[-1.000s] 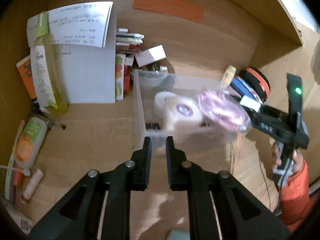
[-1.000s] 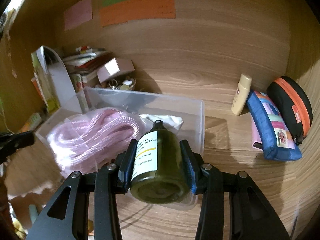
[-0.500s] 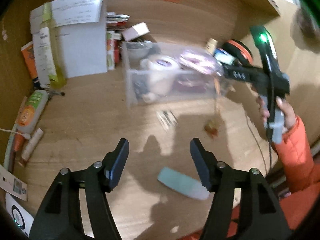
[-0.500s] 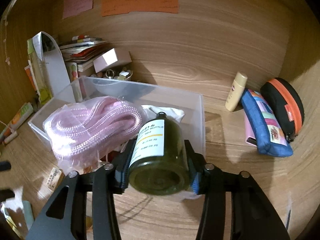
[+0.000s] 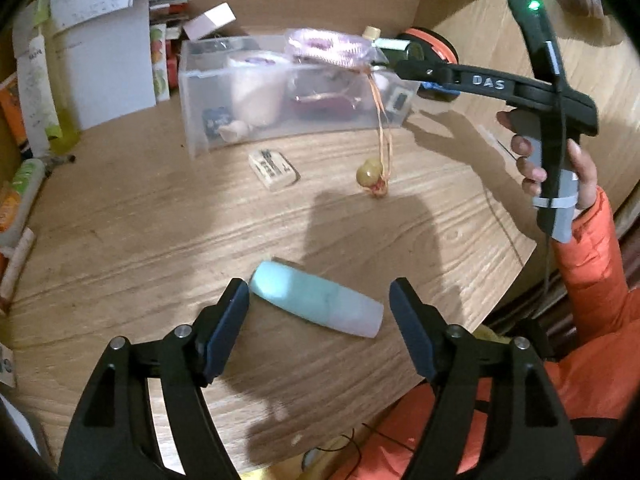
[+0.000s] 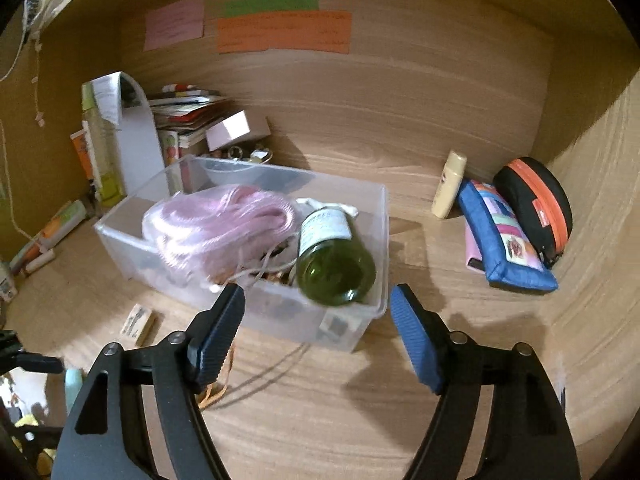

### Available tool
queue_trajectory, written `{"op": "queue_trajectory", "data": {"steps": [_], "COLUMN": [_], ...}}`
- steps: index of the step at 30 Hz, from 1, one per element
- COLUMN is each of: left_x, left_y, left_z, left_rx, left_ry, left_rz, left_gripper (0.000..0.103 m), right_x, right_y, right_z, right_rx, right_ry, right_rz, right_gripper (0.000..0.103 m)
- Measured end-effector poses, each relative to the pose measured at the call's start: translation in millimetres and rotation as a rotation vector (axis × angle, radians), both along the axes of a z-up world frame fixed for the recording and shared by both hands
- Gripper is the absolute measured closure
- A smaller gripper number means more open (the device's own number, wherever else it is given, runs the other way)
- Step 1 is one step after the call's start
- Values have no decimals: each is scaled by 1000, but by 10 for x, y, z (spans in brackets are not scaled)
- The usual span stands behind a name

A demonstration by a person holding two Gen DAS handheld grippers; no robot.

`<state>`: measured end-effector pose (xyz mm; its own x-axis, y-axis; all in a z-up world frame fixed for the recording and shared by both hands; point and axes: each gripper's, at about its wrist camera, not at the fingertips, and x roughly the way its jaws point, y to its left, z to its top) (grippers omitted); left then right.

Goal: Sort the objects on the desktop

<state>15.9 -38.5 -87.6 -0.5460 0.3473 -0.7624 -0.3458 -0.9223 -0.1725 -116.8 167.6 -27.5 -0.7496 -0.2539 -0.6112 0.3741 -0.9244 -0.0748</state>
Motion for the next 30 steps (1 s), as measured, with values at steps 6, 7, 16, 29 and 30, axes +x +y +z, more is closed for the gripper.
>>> {"op": "queue_trajectory", "data": {"steps": [6,7,16,29,30], "left_x": [7,1,-56,17,8], "left_y": [72,82,151,-51,-75], "left_z": [-43,-50,-91,-91,-86], "left_rx": [-59,-73,-153,-93,-82], "left_ry": [32,35,73,122,117], "left_rz": [-41,-48,-91,14,24], "left_gripper": [23,21,19,30,30], "right_x": [151,178,350,367,364], "right_y": [4,1,-155,-591,-614], "right_z": [-106,-129,-460,-720,-716], "right_rx": [-7,-5,-16,-7,-3], "right_ry": [-50,-57,-192,-283,-281], "right_rz": [25,29,110,224,229], "right_gripper": [30,30,30,47,52]}}
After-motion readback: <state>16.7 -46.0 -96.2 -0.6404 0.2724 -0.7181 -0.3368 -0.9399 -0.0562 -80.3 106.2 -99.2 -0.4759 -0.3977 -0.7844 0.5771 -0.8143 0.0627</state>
